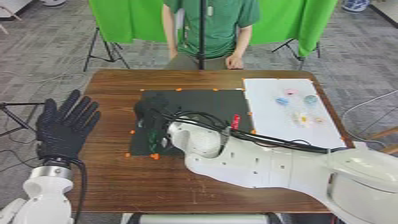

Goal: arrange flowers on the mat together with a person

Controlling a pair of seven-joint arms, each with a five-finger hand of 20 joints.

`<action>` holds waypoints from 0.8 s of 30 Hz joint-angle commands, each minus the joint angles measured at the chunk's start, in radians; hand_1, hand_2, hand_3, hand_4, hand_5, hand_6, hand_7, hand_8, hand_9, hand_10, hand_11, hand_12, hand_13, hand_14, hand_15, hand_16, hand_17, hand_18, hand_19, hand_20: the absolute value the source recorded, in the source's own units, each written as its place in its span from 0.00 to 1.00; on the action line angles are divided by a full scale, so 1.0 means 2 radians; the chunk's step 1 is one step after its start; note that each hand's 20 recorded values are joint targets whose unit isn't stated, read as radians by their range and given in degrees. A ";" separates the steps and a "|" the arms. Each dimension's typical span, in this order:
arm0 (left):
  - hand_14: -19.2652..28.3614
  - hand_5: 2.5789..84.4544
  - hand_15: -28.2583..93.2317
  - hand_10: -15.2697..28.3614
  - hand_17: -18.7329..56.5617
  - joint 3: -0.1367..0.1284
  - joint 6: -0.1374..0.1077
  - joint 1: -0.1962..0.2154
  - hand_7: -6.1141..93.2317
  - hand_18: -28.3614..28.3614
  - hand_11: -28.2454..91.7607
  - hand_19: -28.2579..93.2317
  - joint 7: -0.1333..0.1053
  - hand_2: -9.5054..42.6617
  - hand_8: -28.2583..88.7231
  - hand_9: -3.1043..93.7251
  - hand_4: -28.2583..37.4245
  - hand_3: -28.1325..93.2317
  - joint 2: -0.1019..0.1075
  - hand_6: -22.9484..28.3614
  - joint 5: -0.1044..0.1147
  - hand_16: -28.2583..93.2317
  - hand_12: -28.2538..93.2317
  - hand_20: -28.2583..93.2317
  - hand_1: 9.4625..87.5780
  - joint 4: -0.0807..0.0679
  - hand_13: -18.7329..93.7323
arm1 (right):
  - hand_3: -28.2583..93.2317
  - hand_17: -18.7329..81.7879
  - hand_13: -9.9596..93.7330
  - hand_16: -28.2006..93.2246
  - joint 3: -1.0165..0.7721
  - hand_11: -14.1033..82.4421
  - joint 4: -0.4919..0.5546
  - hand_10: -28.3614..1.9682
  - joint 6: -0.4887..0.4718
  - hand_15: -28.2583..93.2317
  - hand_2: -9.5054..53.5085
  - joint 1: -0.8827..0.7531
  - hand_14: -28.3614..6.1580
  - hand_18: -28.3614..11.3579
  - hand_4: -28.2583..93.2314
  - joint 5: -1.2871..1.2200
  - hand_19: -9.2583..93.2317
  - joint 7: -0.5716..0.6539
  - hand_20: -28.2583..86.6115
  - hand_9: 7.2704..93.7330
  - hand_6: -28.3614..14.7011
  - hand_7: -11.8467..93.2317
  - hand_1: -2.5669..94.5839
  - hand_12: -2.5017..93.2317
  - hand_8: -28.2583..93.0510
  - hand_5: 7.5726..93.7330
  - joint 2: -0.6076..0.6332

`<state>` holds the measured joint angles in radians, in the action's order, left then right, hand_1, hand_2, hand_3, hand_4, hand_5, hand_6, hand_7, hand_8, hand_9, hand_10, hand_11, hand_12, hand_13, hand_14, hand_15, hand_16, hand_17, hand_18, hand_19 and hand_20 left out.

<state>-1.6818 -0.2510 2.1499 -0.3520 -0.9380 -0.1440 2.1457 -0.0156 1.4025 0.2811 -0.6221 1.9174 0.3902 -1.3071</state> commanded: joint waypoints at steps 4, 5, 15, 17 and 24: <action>0.69 0.49 0.44 0.67 0.18 0.001 0.007 0.005 0.16 0.72 0.37 0.47 0.007 0.54 0.17 0.39 0.00 0.81 0.001 0.60 -0.001 0.18 0.30 0.32 0.15 -0.005 0.38 | 0.90 0.31 0.50 0.39 -0.032 0.37 0.016 0.69 -0.034 0.50 0.00 -0.016 0.58 0.34 0.00 0.011 0.57 0.002 0.32 0.61 0.77 0.45 0.49 0.22 0.08 0.54 -0.003; 0.69 0.49 0.44 0.67 0.18 0.001 0.006 0.005 0.16 0.72 0.37 0.47 0.008 0.54 0.17 0.39 0.00 0.81 0.000 0.59 -0.001 0.18 0.30 0.32 0.15 -0.005 0.38 | 0.90 0.31 0.50 0.39 -0.029 0.36 0.017 0.69 -0.034 0.50 0.00 -0.013 0.58 0.34 0.00 0.007 0.57 0.004 0.32 0.60 0.76 0.44 0.49 0.22 0.07 0.53 -0.002; 0.69 0.49 0.44 0.67 0.18 -0.003 0.007 0.012 0.16 0.72 0.37 0.47 0.001 0.52 0.17 0.39 0.00 0.81 -0.004 0.59 0.003 0.18 0.30 0.32 0.16 -0.003 0.38 | 0.90 0.29 0.47 0.39 -0.077 0.33 0.025 0.68 -0.064 0.48 0.00 -0.047 0.55 0.33 0.00 0.028 0.57 -0.004 0.31 0.56 0.74 0.42 0.48 0.20 0.07 0.50 0.002; 0.69 0.49 0.44 0.67 0.18 -0.007 0.008 0.016 0.16 0.72 0.37 0.47 0.002 0.52 0.17 0.39 0.00 0.80 -0.008 0.59 0.003 0.18 0.30 0.32 0.16 -0.002 0.38 | 0.90 0.29 0.47 0.39 -0.114 0.32 0.034 0.66 -0.076 0.48 0.00 -0.072 0.55 0.33 0.00 0.042 0.57 -0.012 0.31 0.55 0.73 0.41 0.47 0.20 0.07 0.49 0.005; 0.69 0.48 0.43 0.67 0.18 -0.020 0.015 0.024 0.16 0.72 0.37 0.47 -0.004 0.55 0.17 0.39 0.00 0.76 -0.012 0.59 0.001 0.18 0.30 0.32 0.18 -0.002 0.38 | 0.90 0.28 0.45 0.38 -0.251 0.30 0.113 0.62 -0.130 0.47 0.00 -0.149 0.52 0.32 0.00 0.027 0.57 -0.051 0.30 0.51 0.70 0.38 0.44 0.19 0.09 0.46 0.045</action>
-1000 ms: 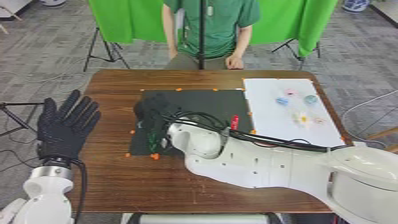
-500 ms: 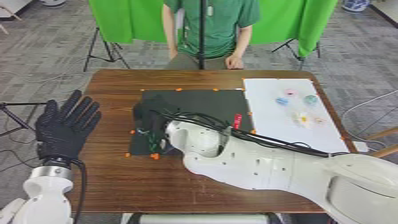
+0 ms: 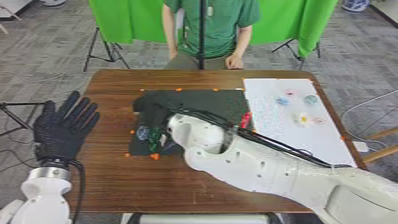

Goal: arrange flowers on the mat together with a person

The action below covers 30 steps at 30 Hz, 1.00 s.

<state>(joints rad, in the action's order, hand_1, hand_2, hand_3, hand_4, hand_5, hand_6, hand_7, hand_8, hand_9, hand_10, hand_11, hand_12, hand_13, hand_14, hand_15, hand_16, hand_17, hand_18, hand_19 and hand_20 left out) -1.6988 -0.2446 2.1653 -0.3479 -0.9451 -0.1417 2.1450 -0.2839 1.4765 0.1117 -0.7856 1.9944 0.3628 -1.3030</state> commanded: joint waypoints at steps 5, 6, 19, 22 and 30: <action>0.68 0.48 0.43 0.67 0.18 -0.024 0.016 0.021 0.15 0.72 0.37 0.47 -0.010 0.56 0.17 0.39 0.00 0.74 -0.012 0.59 -0.004 0.19 0.30 0.32 0.18 0.000 0.38 | 0.88 0.26 0.39 0.37 -0.205 0.26 0.155 0.56 -0.053 0.45 0.13 -0.130 0.43 0.30 0.02 -0.092 0.57 -0.065 0.30 0.42 0.62 0.31 0.34 0.18 0.12 0.39 0.089; 0.68 0.48 0.43 0.67 0.18 -0.027 0.017 0.023 0.15 0.72 0.37 0.47 -0.010 0.56 0.17 0.39 0.00 0.74 -0.013 0.59 -0.009 0.19 0.30 0.32 0.18 0.001 0.38 | 0.88 0.26 0.39 0.37 -0.221 0.25 0.169 0.54 -0.054 0.44 0.16 -0.142 0.42 0.30 0.02 -0.120 0.57 -0.074 0.30 0.41 0.61 0.30 0.33 0.18 0.13 0.38 0.101; 0.67 0.48 0.42 0.67 0.19 -0.060 0.022 0.055 0.15 0.72 0.37 0.46 -0.047 0.50 0.17 0.39 0.00 0.79 -0.010 0.59 -0.002 0.19 0.30 0.32 0.14 0.017 0.38 | 0.82 0.25 0.32 0.38 -0.517 0.20 0.274 0.40 -0.038 0.39 0.30 -0.383 0.34 0.29 0.06 -0.416 0.54 -0.110 0.31 0.31 0.55 0.21 0.24 0.19 0.17 0.28 0.201; 0.67 0.48 0.42 0.67 0.19 -0.068 0.026 0.056 0.15 0.72 0.37 0.46 -0.054 0.50 0.17 0.39 0.00 0.79 -0.007 0.59 -0.005 0.19 0.30 0.32 0.14 0.022 0.38 | 0.82 0.24 0.32 0.38 -0.562 0.19 0.276 0.42 -0.024 0.38 0.30 -0.430 0.34 0.29 0.06 -0.474 0.53 -0.145 0.31 0.30 0.54 0.20 0.23 0.19 0.17 0.28 0.219; 0.66 0.48 0.41 0.67 0.19 -0.067 0.034 0.058 0.15 0.71 0.36 0.46 -0.050 0.48 0.17 0.39 0.00 0.80 -0.006 0.59 -0.012 0.19 0.30 0.32 0.13 0.032 0.38 | 0.82 0.24 0.32 0.40 -0.726 0.17 0.316 0.47 -0.031 0.35 0.31 -0.609 0.34 0.29 0.06 -0.534 0.50 -0.154 0.31 0.29 0.55 0.18 0.22 0.20 0.18 0.25 0.218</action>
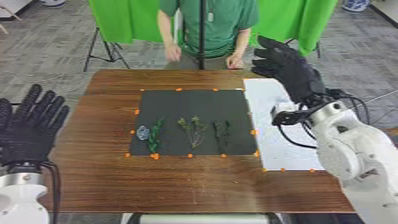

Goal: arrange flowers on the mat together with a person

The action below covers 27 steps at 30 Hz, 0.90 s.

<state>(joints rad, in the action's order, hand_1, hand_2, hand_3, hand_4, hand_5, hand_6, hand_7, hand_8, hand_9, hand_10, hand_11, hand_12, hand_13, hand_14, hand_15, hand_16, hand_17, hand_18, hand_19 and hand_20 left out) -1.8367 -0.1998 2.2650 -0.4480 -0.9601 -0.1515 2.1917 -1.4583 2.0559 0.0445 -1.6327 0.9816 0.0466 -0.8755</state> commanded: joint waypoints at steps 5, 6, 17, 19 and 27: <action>0.66 0.48 0.41 0.67 0.19 -0.005 0.004 0.019 0.15 0.71 0.36 0.46 0.000 0.48 0.17 0.39 0.00 0.80 -0.002 0.59 -0.011 0.19 0.30 0.32 0.14 0.014 0.38 | 0.82 0.24 0.32 0.41 -0.173 0.17 0.035 0.47 0.017 0.34 0.31 -0.235 0.34 0.29 0.06 -0.033 0.49 -0.015 0.32 0.29 0.55 0.18 0.22 0.20 0.18 0.25 -0.004; 0.66 0.48 0.41 0.67 0.19 -0.006 0.002 0.022 0.15 0.71 0.36 0.46 0.002 0.48 0.17 0.39 0.00 0.79 -0.003 0.59 -0.020 0.19 0.31 0.32 0.14 0.016 0.38 | 0.82 0.24 0.32 0.41 -0.177 0.17 0.037 0.47 0.017 0.34 0.31 -0.242 0.35 0.29 0.06 -0.033 0.49 -0.019 0.32 0.29 0.55 0.18 0.22 0.20 0.18 0.25 -0.006; 0.66 0.47 0.41 0.67 0.19 -0.015 -0.026 0.024 0.15 0.71 0.36 0.46 0.015 0.48 0.17 0.37 0.00 0.79 -0.003 0.59 -0.084 0.19 0.30 0.32 0.14 0.026 0.37 | 0.82 0.25 0.33 0.43 -0.191 0.17 0.044 0.47 0.035 0.32 0.31 -0.282 0.37 0.29 0.06 -0.047 0.47 -0.043 0.33 0.29 0.55 0.17 0.21 0.20 0.19 0.25 -0.016; 0.66 0.47 0.41 0.67 0.19 -0.015 -0.024 0.018 0.15 0.71 0.36 0.46 0.016 0.48 0.17 0.37 0.00 0.79 -0.001 0.59 -0.086 0.19 0.30 0.32 0.14 0.024 0.37 | 0.82 0.25 0.34 0.43 -0.192 0.17 0.045 0.47 0.033 0.32 0.31 -0.287 0.37 0.29 0.06 -0.056 0.47 -0.050 0.33 0.29 0.55 0.18 0.21 0.20 0.18 0.25 -0.017; 0.66 0.46 0.41 0.66 0.19 -0.014 -0.028 0.014 0.15 0.71 0.36 0.46 0.019 0.49 0.17 0.37 0.00 0.79 0.003 0.59 -0.088 0.19 0.30 0.32 0.14 0.023 0.37 | 0.83 0.25 0.34 0.44 -0.195 0.17 0.045 0.47 0.042 0.31 0.31 -0.294 0.37 0.29 0.06 -0.054 0.47 -0.061 0.33 0.29 0.55 0.18 0.21 0.20 0.18 0.25 -0.021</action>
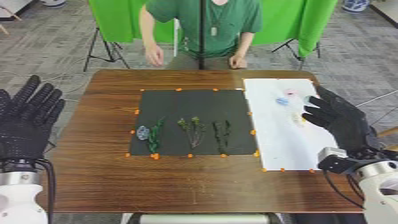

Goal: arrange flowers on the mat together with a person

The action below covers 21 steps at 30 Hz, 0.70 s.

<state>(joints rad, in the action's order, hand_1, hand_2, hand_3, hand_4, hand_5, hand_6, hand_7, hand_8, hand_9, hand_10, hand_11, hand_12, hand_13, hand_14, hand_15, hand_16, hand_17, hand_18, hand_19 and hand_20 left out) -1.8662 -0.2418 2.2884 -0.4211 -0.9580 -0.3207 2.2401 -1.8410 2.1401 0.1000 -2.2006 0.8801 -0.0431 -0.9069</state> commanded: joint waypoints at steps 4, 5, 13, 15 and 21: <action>0.65 0.47 0.41 0.66 0.19 0.000 -0.010 0.003 0.15 0.71 0.36 0.46 0.007 0.49 0.17 0.37 0.00 0.79 0.002 0.59 -0.004 0.19 0.30 0.32 0.14 0.000 0.37 | 0.83 0.25 0.34 0.44 -0.002 0.17 0.002 0.47 0.015 0.31 0.31 -0.008 0.37 0.29 0.06 -0.005 0.47 -0.021 0.33 0.29 0.55 0.18 0.21 0.20 0.18 0.25 -0.005; 0.65 0.47 0.41 0.66 0.19 0.003 -0.013 0.001 0.15 0.71 0.36 0.46 0.006 0.49 0.17 0.37 0.00 0.79 0.003 0.59 -0.003 0.19 0.30 0.32 0.14 0.000 0.37 | 0.83 0.25 0.34 0.44 -0.003 0.17 0.001 0.47 0.013 0.31 0.31 -0.008 0.37 0.29 0.06 -0.004 0.47 -0.023 0.33 0.29 0.55 0.18 0.21 0.20 0.18 0.25 -0.006; 0.65 0.47 0.41 0.66 0.19 0.004 -0.005 -0.005 0.15 0.71 0.36 0.46 0.004 0.49 0.17 0.37 0.00 0.79 0.005 0.59 -0.001 0.19 0.30 0.32 0.14 -0.002 0.37 | 0.83 0.25 0.35 0.44 0.000 0.17 -0.001 0.47 0.014 0.31 0.32 -0.009 0.37 0.28 0.06 -0.013 0.47 -0.035 0.34 0.30 0.56 0.19 0.20 0.20 0.18 0.26 -0.005; 0.65 0.47 0.41 0.66 0.19 -0.003 0.000 0.004 0.15 0.71 0.36 0.46 0.008 0.49 0.17 0.37 0.00 0.80 0.002 0.59 -0.002 0.19 0.30 0.32 0.13 -0.001 0.37 | 0.83 0.25 0.35 0.44 0.003 0.17 -0.005 0.47 0.009 0.31 0.32 -0.010 0.38 0.28 0.06 -0.020 0.47 -0.048 0.34 0.30 0.56 0.19 0.20 0.20 0.18 0.26 -0.005; 0.66 0.47 0.40 0.66 0.19 -0.001 -0.005 0.008 0.15 0.71 0.36 0.46 0.003 0.48 0.17 0.37 0.00 0.79 -0.003 0.59 -0.004 0.19 0.30 0.32 0.14 0.000 0.37 | 0.83 0.25 0.37 0.44 -0.016 0.17 0.000 0.47 -0.009 0.31 0.31 -0.029 0.38 0.28 0.06 -0.020 0.46 -0.053 0.34 0.32 0.56 0.18 0.16 0.20 0.18 0.28 -0.013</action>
<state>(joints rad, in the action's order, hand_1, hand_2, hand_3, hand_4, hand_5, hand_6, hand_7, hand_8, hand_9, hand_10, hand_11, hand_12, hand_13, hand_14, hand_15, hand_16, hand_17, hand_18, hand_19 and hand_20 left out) -1.8716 -0.2513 2.2707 -0.4155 -0.9479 -0.3220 2.2403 -1.8356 2.1357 0.1186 -2.2123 0.8445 -0.1241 -0.9140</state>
